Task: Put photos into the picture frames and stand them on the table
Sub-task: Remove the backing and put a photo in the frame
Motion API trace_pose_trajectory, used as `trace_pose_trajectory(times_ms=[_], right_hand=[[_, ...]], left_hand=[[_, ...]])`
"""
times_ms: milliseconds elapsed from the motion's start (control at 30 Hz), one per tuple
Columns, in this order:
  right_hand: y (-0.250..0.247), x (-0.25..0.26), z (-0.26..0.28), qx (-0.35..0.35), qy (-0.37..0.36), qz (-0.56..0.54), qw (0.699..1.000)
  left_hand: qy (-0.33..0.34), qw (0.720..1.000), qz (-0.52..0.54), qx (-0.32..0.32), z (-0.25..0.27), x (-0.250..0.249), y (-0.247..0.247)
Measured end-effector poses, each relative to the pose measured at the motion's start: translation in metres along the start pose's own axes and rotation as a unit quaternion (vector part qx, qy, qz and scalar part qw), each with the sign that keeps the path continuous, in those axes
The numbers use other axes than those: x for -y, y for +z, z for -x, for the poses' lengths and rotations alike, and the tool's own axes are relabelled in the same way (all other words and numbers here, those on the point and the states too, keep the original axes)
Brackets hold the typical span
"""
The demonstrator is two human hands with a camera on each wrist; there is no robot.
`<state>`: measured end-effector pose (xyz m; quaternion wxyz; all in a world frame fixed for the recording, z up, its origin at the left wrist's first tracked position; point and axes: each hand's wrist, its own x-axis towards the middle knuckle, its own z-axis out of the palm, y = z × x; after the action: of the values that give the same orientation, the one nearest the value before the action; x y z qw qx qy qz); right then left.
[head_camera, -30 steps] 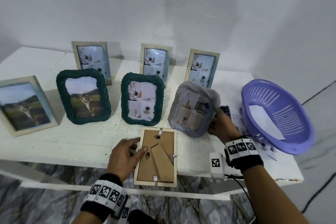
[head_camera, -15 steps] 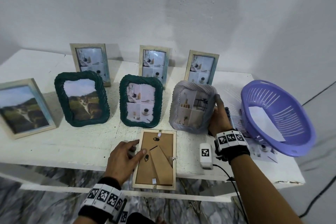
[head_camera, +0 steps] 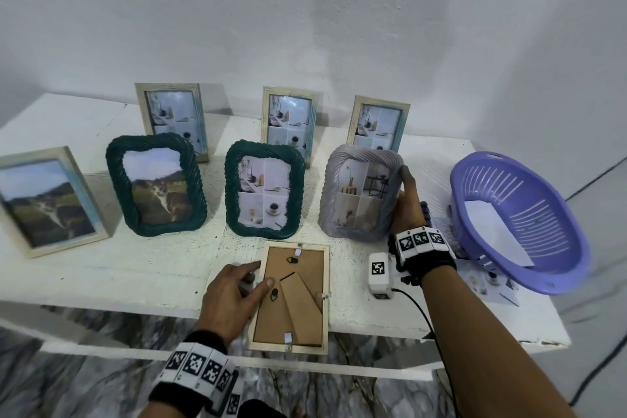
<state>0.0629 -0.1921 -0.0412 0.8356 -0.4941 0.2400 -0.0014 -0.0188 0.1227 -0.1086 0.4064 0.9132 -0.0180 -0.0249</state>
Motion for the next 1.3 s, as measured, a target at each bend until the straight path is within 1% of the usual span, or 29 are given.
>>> trace_pose_trajectory(times_ms=[67,133,200,267,300,367,400,433,467,500,533,567,600,633,667,733,800,1000,1067,1167,1233,1300], right_hand=[[-0.002,0.000,-0.004,-0.027,-0.014,0.037,0.999],[-0.005,-0.002,-0.004,-0.086,-0.037,0.082,0.992],[-0.011,-0.001,0.002,-0.138,-0.093,0.115,0.979],[-0.014,-0.001,0.016,-0.162,-0.168,0.126,0.964],[-0.018,-0.003,0.021,-0.192,-0.207,0.156,0.947],[-0.018,-0.009,0.044,-0.271,-0.279,0.261,0.884],[-0.015,-0.016,0.056,-0.278,-0.306,0.304,0.859],[-0.009,-0.024,0.070,-0.244,-0.315,0.341,0.852],[-0.005,-0.035,0.082,-0.178,-0.308,0.384,0.852],[-0.001,-0.048,0.092,-0.094,-0.293,0.434,0.846],[0.000,-0.063,0.099,-0.012,-0.271,0.492,0.827],[0.001,-0.076,0.105,0.056,-0.249,0.549,0.796],[0.001,-0.088,0.110,0.100,-0.234,0.601,0.758],[0.001,-0.097,0.113,0.124,-0.223,0.637,0.728],[0.002,-0.103,0.116,0.137,-0.219,0.657,0.708],[0.004,-0.107,0.119,0.158,-0.223,0.673,0.687],[0.006,-0.106,0.118,0.173,-0.217,0.682,0.676],[0.009,-0.101,0.119,0.191,-0.204,0.688,0.670],[0.009,-0.102,0.120,0.180,-0.202,0.684,0.678],[0.010,-0.105,0.121,0.164,-0.200,0.668,0.698],[0.013,-0.105,0.124,0.152,-0.187,0.658,0.713],[0.018,-0.107,0.125,0.138,-0.172,0.658,0.720]], left_hand=[[-0.001,1.000,0.001,0.000,0.001,0.000,0.000],[-0.004,1.000,0.000,0.002,0.001,-0.001,0.000],[-0.003,1.000,-0.002,0.007,0.002,-0.001,0.000],[0.004,1.000,-0.009,0.014,0.002,0.000,-0.001],[0.007,1.000,-0.010,0.018,0.002,0.000,-0.001],[0.012,1.000,-0.006,0.025,0.003,0.001,-0.001],[0.014,0.999,-0.006,0.029,0.003,0.002,-0.001],[0.015,0.999,-0.006,0.034,0.003,0.002,-0.002],[0.015,0.999,-0.006,0.040,0.003,0.002,-0.002],[0.016,0.999,-0.005,0.045,0.003,0.003,-0.003],[0.018,0.999,-0.005,0.049,0.002,0.003,-0.004],[0.020,0.998,-0.006,0.052,0.001,0.003,-0.005],[0.021,0.998,-0.006,0.054,0.001,0.003,-0.004],[0.021,0.998,-0.006,0.054,0.001,0.003,-0.004],[0.022,0.998,-0.007,0.053,0.002,0.003,-0.004],[0.029,0.998,-0.015,0.051,0.003,0.002,-0.003],[0.028,0.998,-0.010,0.049,0.004,0.001,-0.003],[0.025,0.999,0.009,0.044,0.004,-0.002,-0.006],[0.024,0.999,0.016,0.043,0.005,-0.004,-0.006],[0.029,0.999,0.013,0.041,0.007,-0.006,-0.007],[0.031,0.999,0.018,0.041,0.007,-0.006,-0.008],[0.030,0.999,0.015,0.042,0.007,-0.006,-0.008]])
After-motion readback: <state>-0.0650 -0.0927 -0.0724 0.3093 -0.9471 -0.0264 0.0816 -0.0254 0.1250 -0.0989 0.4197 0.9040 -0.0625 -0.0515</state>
